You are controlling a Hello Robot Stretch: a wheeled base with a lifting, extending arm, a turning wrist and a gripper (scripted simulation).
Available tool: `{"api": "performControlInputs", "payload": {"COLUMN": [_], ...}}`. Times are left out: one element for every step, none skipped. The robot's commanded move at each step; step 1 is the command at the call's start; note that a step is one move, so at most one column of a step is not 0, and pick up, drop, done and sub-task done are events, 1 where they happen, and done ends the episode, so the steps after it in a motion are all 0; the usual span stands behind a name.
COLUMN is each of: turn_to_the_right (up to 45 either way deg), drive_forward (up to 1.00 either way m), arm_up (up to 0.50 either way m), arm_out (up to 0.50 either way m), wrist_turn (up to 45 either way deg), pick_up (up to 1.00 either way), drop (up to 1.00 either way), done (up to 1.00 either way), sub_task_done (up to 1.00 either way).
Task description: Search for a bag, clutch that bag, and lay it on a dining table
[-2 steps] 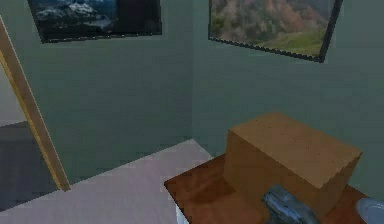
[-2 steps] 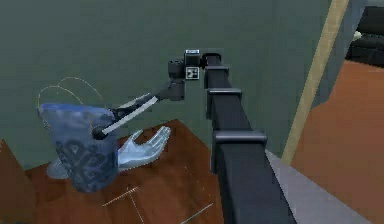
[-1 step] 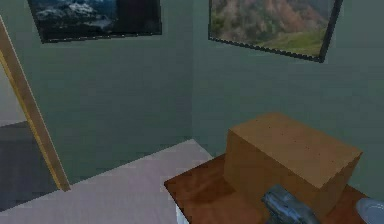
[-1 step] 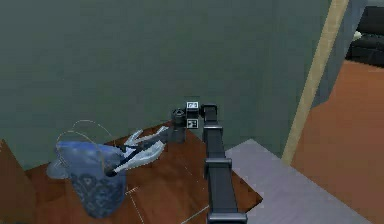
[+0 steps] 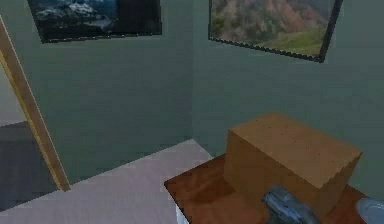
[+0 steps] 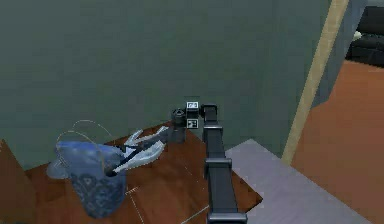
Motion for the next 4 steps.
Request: {"api": "performControlInputs", "payload": {"turn_to_the_right": [0.0, 0.0, 0.0, 0.0], "drive_forward": [0.0, 0.0, 0.0, 0.0], "arm_up": [0.0, 0.1, 0.0, 0.0], "arm_out": [0.0, 0.0, -0.08, 0.0], "wrist_turn": [0.0, 0.0, 0.0, 0.0], "pick_up": [0.0, 0.0, 0.0, 0.0], "drop": [1.0, 0.0, 0.0, 0.0], "done": [0.0, 0.0, 0.0, 1.0], "sub_task_done": [0.0, 0.0, 0.0, 0.0]}}
